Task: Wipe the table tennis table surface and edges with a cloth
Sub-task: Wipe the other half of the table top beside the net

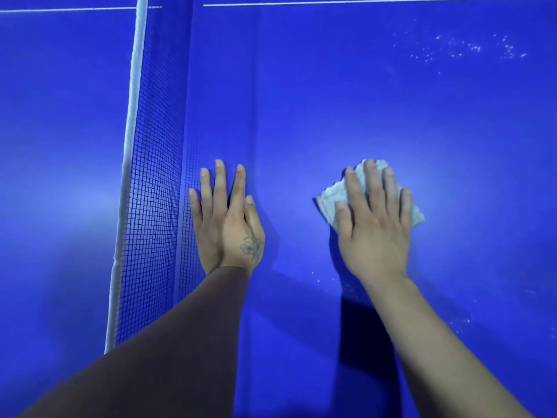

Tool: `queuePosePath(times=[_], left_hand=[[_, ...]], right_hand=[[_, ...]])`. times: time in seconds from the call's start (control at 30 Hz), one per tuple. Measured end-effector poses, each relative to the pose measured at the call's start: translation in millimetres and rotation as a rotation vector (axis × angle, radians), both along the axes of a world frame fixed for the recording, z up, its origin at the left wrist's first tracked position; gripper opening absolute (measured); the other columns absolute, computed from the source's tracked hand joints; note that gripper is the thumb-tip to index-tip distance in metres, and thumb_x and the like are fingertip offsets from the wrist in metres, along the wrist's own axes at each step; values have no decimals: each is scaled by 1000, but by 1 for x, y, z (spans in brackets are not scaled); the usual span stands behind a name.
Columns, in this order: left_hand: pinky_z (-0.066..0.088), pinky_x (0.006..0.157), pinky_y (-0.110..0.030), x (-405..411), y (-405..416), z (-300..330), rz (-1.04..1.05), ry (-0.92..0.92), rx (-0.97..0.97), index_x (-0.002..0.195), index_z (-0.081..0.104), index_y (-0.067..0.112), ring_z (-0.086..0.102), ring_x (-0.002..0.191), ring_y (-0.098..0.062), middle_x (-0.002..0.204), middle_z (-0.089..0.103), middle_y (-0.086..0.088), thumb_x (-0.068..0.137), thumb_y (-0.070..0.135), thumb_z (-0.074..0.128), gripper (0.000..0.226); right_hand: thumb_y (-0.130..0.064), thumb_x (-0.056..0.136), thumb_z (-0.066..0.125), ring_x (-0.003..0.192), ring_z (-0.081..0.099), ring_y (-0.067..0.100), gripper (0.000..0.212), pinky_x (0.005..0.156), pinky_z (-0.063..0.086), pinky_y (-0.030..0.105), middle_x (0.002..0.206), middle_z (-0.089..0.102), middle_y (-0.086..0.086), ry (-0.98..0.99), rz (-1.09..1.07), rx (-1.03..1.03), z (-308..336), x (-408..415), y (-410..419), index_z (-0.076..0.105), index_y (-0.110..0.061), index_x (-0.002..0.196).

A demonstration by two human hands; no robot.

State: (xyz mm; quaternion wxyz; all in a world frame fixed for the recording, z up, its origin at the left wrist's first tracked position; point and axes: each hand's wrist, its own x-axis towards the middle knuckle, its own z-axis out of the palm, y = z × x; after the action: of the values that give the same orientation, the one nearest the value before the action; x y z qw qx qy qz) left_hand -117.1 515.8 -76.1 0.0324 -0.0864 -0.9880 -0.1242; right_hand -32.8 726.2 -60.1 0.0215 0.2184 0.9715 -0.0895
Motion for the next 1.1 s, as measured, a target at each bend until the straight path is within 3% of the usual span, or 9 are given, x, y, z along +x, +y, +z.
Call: queuePosePath(times=[0.13,0.27,0.47,0.67,0.9,1.1], left_hand=[[9,134,-54,1,0,0,-8,4,20,166,38,26,13,166,-30,178,22,-4,112,33,33,55],[12,133,-57,-1,-1,-1,-24,39,36,165,42,23,19,164,-34,176,27,-7,112,30,37,54],[13,132,-57,-1,-2,-2,-19,57,71,163,46,23,21,164,-33,175,30,-7,112,32,38,52],[11,134,-54,1,-2,-1,-6,40,66,164,43,25,17,165,-30,177,26,-4,112,35,35,54],[12,134,-55,-1,-3,-4,-3,59,34,165,41,26,17,165,-30,177,26,-4,112,36,35,55],[12,133,-55,1,-2,-5,-1,69,48,164,42,26,17,165,-30,177,27,-4,112,38,34,55]], right_hand=[[-45,110,19,164,3,27,61,131,3,57,178,7,1,32,-161,-51,-4,-39,-4,21,-28,169],[-44,109,23,164,4,30,63,130,3,59,178,8,4,44,-139,-67,-4,-59,-40,22,-26,169],[-40,112,29,165,0,25,58,130,9,55,178,7,0,32,60,-76,2,18,-96,24,-28,168],[-42,111,35,165,4,22,58,131,10,53,178,12,-3,-9,73,-58,3,66,-61,29,-30,167],[-43,111,22,164,7,27,60,130,10,55,178,11,2,40,-165,5,-9,6,-32,23,-26,168],[-44,111,25,165,4,27,61,131,9,53,178,8,4,64,-73,-34,-9,-10,-88,22,-25,169]])
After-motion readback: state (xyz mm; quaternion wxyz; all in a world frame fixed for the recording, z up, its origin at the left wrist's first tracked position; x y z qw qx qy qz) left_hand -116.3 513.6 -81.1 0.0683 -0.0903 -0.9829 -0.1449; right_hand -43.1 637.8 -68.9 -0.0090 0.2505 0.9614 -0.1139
